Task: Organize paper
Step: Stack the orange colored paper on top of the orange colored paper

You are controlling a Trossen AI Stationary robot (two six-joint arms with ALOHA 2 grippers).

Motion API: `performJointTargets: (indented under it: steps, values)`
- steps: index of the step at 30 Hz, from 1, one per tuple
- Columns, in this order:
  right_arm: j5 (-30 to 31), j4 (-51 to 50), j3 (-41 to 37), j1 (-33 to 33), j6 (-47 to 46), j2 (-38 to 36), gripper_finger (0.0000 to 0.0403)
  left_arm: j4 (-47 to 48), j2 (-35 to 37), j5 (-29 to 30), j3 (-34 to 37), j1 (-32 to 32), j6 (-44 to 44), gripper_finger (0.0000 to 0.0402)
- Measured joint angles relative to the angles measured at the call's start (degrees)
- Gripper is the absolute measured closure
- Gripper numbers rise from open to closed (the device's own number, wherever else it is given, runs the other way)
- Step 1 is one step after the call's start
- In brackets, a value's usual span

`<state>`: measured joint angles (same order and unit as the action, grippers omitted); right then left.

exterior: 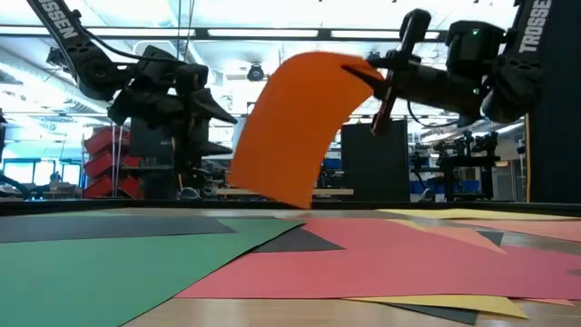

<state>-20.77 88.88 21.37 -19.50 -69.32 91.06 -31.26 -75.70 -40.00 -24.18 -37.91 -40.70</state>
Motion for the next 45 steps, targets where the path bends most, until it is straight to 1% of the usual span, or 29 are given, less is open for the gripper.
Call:
performJointTargets:
  steps: [10, 13, 16, 20, 29, 33, 36, 40, 45]
  values:
    - [-0.10, -0.69, 0.02, -0.93, 0.13, -6.58, 0.0403, -3.28, -0.07, -0.17, 0.00, 0.61, 0.50, 0.0144]
    - [0.14, -3.35, 0.02, -0.97, 0.97, -7.72, 0.0403, -8.21, -0.07, -0.30, 0.00, 0.85, 1.32, 0.0144]
    - [0.19, -6.69, 0.02, -0.97, 1.72, -8.46, 0.0403, -15.87, -0.07, 0.26, 0.00, 0.39, 1.53, 0.0144]
    - [0.21, -7.78, 0.02, -0.97, 2.31, -8.81, 0.0403, -23.13, -0.07, 0.47, 0.00, 0.28, 1.48, 0.0144]
    - [-0.10, -8.49, 0.02, -0.97, 1.97, -9.75, 0.0403, -23.35, -0.07, 0.49, 0.00, 1.53, 2.89, 0.0144]
    - [-2.66, -13.79, 0.02, -0.97, 1.46, -12.50, 0.0403, -23.33, -0.07, 0.47, 0.00, 1.55, 3.30, 0.0145]
    - [-5.46, -20.77, 0.02, -0.64, 1.54, -15.30, 0.0403, -23.29, -0.07, 0.49, 0.00, 1.55, 4.29, 0.0145]
    - [-11.16, -29.14, 0.02, 0.49, 1.74, -18.74, 0.0403, -23.01, -0.07, 0.49, 0.00, 1.55, 4.30, 0.0145]
    - [-20.51, -33.90, 0.02, 1.43, -0.48, -21.71, 0.0403, -22.26, -0.07, -0.21, 0.00, 1.85, 4.16, 0.0145]
